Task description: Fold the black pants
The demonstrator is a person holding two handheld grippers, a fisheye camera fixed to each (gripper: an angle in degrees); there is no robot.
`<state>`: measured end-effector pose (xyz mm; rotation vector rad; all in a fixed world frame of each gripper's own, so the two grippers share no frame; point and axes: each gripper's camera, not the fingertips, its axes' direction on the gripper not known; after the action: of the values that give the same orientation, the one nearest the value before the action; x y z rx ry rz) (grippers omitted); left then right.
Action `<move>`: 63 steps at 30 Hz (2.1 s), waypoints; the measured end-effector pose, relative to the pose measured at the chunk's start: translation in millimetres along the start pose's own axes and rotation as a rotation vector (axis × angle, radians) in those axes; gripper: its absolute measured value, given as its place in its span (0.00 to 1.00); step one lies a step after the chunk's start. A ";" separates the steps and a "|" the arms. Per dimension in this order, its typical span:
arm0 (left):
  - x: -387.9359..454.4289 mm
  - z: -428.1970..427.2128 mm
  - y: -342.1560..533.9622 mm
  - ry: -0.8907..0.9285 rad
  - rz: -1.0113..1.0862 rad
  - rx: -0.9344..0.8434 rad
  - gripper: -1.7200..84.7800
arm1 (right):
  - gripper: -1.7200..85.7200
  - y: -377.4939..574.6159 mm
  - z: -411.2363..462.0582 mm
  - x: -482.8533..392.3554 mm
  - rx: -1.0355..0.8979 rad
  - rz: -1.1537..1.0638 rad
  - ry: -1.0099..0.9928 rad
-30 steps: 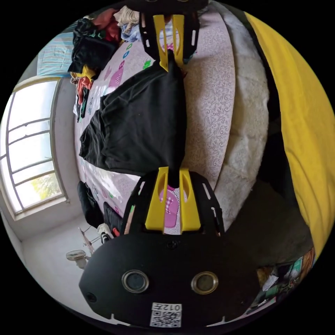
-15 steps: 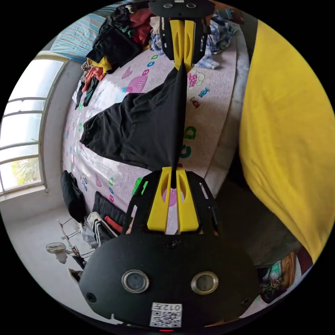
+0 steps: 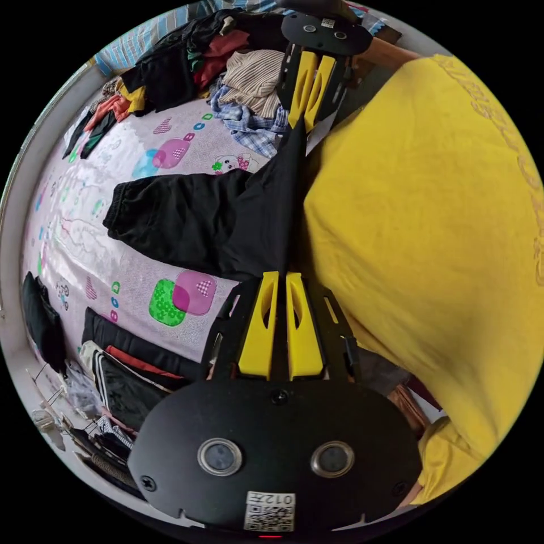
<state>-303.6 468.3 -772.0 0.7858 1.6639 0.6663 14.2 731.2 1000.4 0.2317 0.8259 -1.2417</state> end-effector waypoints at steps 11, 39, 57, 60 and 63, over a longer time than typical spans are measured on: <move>-262.3 22.1 4.7 0.337 -0.036 0.072 0.02 | 0.03 -24.3 -19.3 211.1 -0.034 0.072 -0.193; -766.8 218.3 36.2 0.679 -0.552 0.188 0.05 | 0.11 -54.2 91.0 646.5 -0.123 0.491 -0.372; -652.4 204.2 7.1 0.076 -0.745 0.307 0.02 | 0.02 0.4 96.4 560.2 0.384 0.762 0.001; -664.4 222.1 20.2 0.176 -0.760 0.354 0.02 | 0.02 16.4 107.3 572.5 0.428 0.831 -0.075; -666.1 226.5 22.8 0.184 -0.723 0.354 0.02 | 0.02 20.9 111.9 575.5 0.399 0.794 -0.069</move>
<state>24.0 -34.7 -404.4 0.3115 2.0923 -0.0703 129.1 246.8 690.1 0.7557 0.3453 -0.6378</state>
